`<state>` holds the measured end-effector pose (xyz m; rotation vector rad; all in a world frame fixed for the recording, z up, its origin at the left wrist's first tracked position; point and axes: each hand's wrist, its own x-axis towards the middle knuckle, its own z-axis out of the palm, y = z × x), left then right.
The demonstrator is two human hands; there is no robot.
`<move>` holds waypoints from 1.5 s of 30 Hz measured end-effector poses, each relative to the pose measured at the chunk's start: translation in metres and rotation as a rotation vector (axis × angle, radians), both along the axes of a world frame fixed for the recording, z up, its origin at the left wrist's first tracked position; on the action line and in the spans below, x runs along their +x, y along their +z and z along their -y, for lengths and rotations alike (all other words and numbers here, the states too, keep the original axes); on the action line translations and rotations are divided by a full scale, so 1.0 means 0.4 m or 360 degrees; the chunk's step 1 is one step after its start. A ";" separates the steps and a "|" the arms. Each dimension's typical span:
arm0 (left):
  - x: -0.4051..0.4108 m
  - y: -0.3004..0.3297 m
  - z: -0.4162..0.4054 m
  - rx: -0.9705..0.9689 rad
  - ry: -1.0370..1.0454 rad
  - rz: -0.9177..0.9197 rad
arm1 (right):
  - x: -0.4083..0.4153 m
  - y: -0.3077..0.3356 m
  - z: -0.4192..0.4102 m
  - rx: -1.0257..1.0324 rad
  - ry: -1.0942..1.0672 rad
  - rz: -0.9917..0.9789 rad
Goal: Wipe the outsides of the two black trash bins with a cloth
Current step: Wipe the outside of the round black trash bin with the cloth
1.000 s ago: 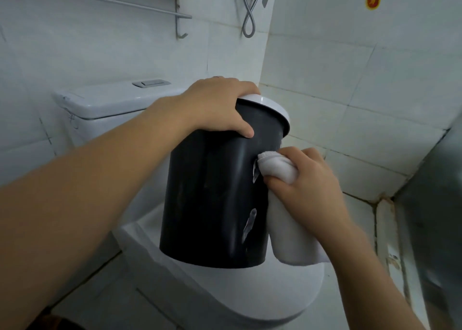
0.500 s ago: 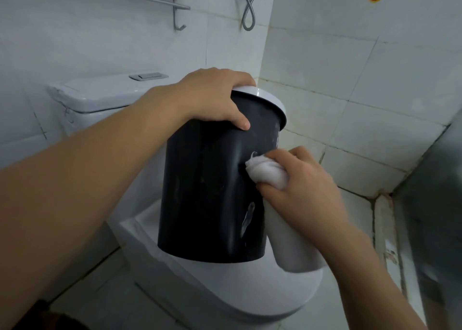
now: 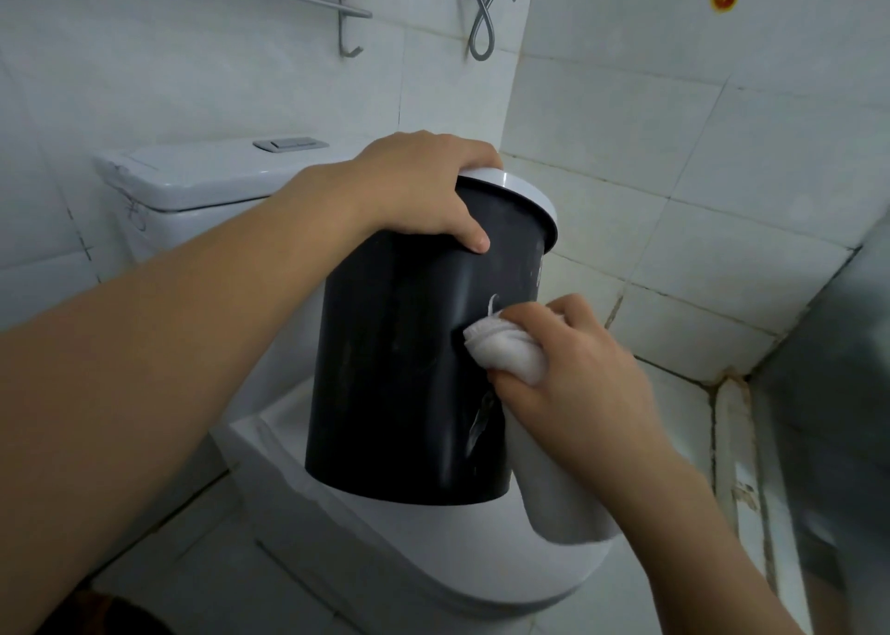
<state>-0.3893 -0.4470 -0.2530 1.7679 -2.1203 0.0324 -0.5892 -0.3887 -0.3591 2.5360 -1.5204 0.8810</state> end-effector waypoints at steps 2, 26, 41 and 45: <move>-0.008 0.000 0.001 -0.0010 -0.0018 0.0014 | 0.013 0.028 0.015 -0.0042 -0.0036 0.0053; -0.006 0.005 -0.008 -0.0004 0.0009 0.0061 | 0.006 0.011 -0.004 -0.0023 -0.0058 -0.0044; -0.010 0.000 -0.009 -0.0019 -0.0019 0.0036 | 0.010 0.041 0.022 0.0008 -0.0158 0.0027; -0.018 0.002 -0.001 -0.0007 -0.0037 0.0031 | 0.023 0.005 -0.024 -0.0123 -0.0106 -0.0122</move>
